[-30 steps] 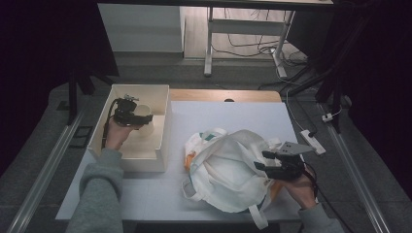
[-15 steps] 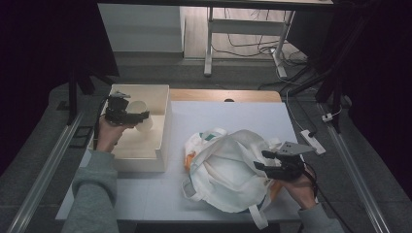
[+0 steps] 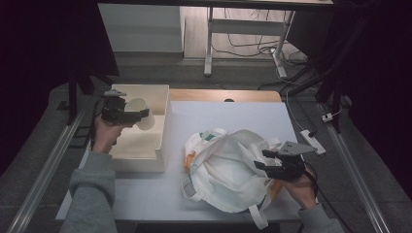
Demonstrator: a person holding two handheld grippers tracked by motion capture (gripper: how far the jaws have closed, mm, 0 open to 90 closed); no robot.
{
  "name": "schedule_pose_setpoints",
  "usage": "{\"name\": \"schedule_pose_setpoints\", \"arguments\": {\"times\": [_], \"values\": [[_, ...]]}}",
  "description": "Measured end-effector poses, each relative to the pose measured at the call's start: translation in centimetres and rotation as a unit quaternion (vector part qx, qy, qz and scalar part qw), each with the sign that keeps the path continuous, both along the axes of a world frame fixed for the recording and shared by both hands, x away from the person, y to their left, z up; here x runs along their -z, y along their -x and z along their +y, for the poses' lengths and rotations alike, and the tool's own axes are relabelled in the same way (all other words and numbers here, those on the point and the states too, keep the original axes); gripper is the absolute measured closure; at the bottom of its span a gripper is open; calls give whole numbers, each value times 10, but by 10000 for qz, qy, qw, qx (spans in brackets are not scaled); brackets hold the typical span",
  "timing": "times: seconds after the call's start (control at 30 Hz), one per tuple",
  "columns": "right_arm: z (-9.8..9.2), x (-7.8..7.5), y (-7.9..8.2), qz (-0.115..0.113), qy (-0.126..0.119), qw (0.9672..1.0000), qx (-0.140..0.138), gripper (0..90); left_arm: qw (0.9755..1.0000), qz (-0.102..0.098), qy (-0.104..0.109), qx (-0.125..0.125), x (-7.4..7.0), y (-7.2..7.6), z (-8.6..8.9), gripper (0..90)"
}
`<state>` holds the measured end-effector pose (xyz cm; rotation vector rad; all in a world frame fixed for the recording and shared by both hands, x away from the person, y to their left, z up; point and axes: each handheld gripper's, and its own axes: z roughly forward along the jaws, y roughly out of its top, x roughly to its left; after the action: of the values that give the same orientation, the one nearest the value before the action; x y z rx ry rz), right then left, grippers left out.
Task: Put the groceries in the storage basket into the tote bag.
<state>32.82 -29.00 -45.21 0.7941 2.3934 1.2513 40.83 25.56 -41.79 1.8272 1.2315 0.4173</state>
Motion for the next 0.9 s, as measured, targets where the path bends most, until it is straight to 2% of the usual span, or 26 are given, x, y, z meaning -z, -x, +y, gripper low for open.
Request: {"name": "schedule_pose_setpoints", "arguments": {"times": [0.23,0.37,0.47,0.7,0.9], "values": [[1,0,0,-7,-10,10000,-4,447,9988,-355,257,220,-21,15,-2,198],[2,0,1,-19,-22,10000,-9,447,9975,-474,412,331,-29,21,-4,197],[2,-1,1,-34,-39,10000,-13,446,9956,-530,599,484,-33,25,-5,197],[3,-1,1,-51,-25,10000,-19,443,9931,-673,664,691,-42,31,-13,197],[3,-1,1,-69,-43,10000,-19,443,9914,-789,715,764,-47,37,-15,198]]}}
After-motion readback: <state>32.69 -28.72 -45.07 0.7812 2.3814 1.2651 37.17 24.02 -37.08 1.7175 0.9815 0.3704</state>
